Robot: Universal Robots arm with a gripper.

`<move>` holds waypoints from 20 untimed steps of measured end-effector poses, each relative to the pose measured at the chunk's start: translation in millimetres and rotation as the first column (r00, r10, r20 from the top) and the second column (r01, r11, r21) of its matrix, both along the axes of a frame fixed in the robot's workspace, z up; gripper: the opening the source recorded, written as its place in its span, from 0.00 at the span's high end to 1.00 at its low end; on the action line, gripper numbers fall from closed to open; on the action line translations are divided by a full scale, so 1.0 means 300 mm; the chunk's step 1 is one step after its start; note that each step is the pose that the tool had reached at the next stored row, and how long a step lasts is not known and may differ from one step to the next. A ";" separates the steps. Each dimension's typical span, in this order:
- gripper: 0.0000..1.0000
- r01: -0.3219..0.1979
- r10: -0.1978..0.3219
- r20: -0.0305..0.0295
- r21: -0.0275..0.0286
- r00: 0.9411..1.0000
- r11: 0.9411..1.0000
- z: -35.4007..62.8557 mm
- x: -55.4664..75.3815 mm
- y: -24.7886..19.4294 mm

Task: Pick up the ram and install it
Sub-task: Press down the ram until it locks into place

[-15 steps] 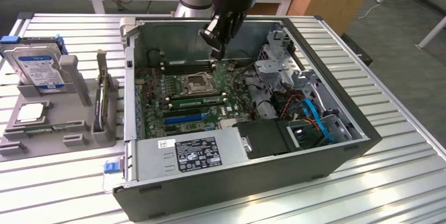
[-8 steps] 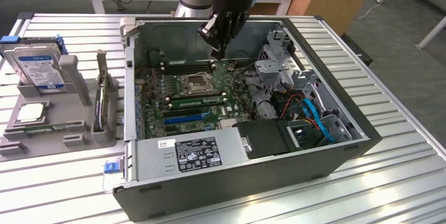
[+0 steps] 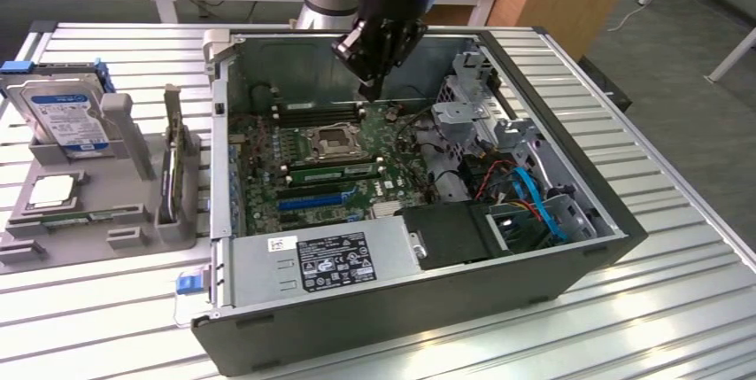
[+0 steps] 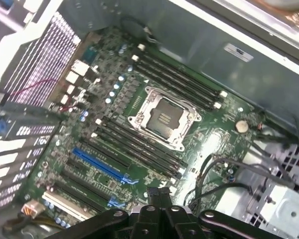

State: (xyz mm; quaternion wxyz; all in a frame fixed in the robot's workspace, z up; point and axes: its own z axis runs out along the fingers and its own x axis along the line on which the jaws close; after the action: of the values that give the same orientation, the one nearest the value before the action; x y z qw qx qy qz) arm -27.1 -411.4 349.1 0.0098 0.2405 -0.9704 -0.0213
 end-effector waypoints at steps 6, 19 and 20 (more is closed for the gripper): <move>0.89 0.098 -0.098 0.000 0.000 0.995 0.995 0.000 0.000 0.000; 0.89 0.311 -0.311 0.000 0.000 0.951 0.951 0.000 0.000 0.000; 0.89 0.327 -0.327 0.000 0.000 0.945 0.945 0.000 0.000 0.000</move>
State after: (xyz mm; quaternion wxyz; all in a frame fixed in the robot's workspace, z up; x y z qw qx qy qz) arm -27.1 -411.4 349.2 0.0061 0.0760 -0.9968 -0.0226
